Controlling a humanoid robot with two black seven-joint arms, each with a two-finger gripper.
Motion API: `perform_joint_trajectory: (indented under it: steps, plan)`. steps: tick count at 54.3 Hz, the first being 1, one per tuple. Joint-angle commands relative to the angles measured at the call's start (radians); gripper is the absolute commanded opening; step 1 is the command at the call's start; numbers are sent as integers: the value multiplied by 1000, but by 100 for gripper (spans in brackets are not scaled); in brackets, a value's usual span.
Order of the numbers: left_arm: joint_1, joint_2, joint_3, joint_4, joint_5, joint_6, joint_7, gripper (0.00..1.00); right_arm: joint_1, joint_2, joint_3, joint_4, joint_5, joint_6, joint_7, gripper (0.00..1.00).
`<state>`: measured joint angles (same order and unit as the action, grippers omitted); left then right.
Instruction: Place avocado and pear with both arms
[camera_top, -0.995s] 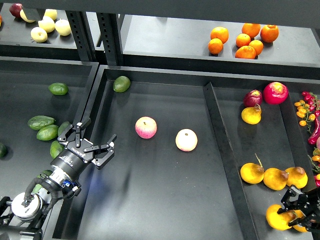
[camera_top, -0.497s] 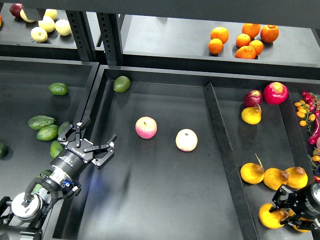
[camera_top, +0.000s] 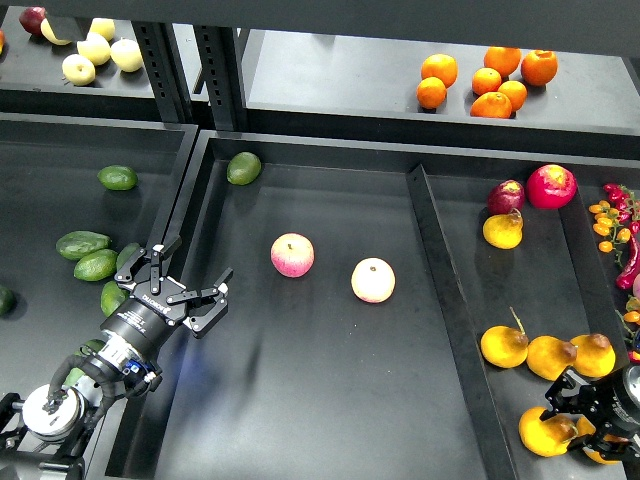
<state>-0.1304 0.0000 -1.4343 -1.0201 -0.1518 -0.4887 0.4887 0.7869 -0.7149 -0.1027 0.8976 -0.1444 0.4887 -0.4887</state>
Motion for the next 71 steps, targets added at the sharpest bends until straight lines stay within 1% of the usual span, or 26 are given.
perform_joint_trajectory:
  steps: [1,3,8,16,25,30,39,46,47,54,63,71]
  plan:
    - [0,0,2,0,0,0,0,99,6,-6,0,15,2,0,0,93]
    - [0,0,0,0,0,0,0,99,11,-14,0,23,6,0,0,96]
    - [0,0,2,-2,0,0,0,99,20,-28,0,41,17,0,0,99]
    - [0,0,2,-2,0,0,0,99,57,-110,-2,110,84,0,0,99]
    - [2,0,2,-5,0,0,0,99,124,-146,3,176,241,0,0,99]
    - [2,0,5,-5,0,0,0,99,146,-156,50,196,325,0,0,99]
    - [2,0,5,-6,0,0,0,99,118,-163,256,198,460,0,0,99]
    - [2,0,6,-6,0,0,0,99,88,-156,374,198,523,0,0,99]
    - [3,0,6,-6,0,0,0,99,74,-153,427,199,554,0,0,99]
    - [6,0,8,-6,-2,0,0,99,31,-140,544,198,615,0,0,99]
    - [11,0,8,-8,-2,0,0,99,-64,-66,713,195,647,0,0,99]
    - [12,0,8,-14,-2,0,0,99,-165,49,871,185,646,0,0,99]
